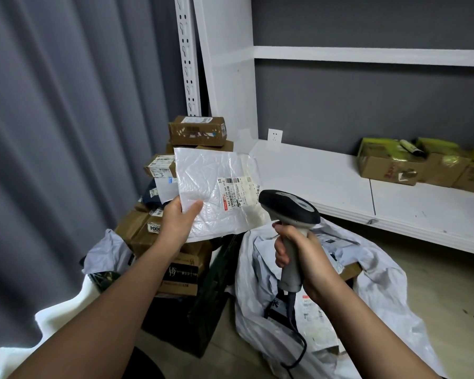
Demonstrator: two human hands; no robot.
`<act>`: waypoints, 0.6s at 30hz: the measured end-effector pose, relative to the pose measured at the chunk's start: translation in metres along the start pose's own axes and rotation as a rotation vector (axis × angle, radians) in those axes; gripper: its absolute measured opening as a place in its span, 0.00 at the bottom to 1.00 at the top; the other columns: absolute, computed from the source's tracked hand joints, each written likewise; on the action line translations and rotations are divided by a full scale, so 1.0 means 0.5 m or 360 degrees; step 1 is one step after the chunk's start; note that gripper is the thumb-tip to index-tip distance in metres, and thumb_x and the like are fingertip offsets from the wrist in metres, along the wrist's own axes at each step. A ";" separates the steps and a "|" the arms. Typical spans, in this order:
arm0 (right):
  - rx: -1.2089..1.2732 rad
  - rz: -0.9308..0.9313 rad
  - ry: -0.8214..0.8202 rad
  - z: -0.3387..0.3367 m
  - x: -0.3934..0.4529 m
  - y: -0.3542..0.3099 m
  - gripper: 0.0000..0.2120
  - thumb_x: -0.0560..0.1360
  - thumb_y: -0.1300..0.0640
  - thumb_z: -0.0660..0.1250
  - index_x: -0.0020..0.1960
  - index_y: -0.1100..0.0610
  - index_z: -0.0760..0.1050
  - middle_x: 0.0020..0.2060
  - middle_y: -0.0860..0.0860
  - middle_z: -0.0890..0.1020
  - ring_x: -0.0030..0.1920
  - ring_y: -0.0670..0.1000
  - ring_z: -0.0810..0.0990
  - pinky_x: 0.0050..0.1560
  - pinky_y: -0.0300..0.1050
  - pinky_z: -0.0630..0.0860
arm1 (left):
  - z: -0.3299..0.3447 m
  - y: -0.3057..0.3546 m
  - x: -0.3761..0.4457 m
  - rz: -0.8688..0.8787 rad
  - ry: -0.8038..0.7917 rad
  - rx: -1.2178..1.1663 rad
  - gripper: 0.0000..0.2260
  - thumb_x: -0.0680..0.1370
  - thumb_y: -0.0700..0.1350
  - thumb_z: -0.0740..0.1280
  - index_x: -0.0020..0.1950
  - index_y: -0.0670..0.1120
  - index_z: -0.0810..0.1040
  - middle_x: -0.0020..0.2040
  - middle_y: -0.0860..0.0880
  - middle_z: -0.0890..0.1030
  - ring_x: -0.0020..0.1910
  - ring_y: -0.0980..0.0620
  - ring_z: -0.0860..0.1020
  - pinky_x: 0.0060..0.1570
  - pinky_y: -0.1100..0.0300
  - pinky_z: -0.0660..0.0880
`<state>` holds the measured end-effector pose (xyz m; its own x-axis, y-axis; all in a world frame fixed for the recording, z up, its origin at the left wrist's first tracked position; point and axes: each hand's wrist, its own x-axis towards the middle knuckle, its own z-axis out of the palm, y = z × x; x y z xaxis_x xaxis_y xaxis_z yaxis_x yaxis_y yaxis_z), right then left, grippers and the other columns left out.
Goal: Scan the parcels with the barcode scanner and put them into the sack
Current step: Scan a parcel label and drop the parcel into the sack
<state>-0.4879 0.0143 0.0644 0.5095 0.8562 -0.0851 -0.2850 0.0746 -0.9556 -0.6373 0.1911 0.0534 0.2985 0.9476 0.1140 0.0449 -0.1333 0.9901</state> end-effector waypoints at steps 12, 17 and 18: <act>-0.0231 -0.0111 0.0724 -0.237 -0.004 -0.075 0.06 0.77 0.60 0.65 0.51 0.60 0.69 0.24 0.52 0.71 0.21 0.47 0.67 0.24 0.39 0.65 | 0.153 -0.039 -0.058 0.0018 -0.0356 0.0272 0.04 0.78 0.37 0.66 0.50 0.45 0.78 0.43 0.53 0.80 0.39 0.58 0.77 0.38 0.68 0.75; -0.0164 -0.0084 0.0819 -0.307 -0.024 -0.087 0.08 0.77 0.59 0.66 0.53 0.59 0.68 0.27 0.52 0.72 0.22 0.47 0.67 0.25 0.40 0.65 | 0.296 -0.136 -0.088 -0.0383 -0.0370 -0.0085 0.09 0.78 0.36 0.65 0.58 0.43 0.76 0.53 0.46 0.81 0.50 0.48 0.79 0.44 0.60 0.74; -0.0138 -0.0083 0.0825 -0.317 -0.024 -0.087 0.08 0.77 0.59 0.66 0.53 0.59 0.68 0.27 0.52 0.72 0.22 0.47 0.67 0.25 0.40 0.65 | 0.329 -0.159 -0.093 -0.0502 -0.0343 -0.0183 0.11 0.79 0.36 0.65 0.60 0.43 0.75 0.55 0.45 0.80 0.51 0.46 0.79 0.47 0.58 0.74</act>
<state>-0.3529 -0.0805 0.0624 0.8622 0.4858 -0.1439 -0.1912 0.0490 -0.9803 -0.4977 0.1100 -0.0441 0.4810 0.8525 -0.2047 0.0630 0.1993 0.9779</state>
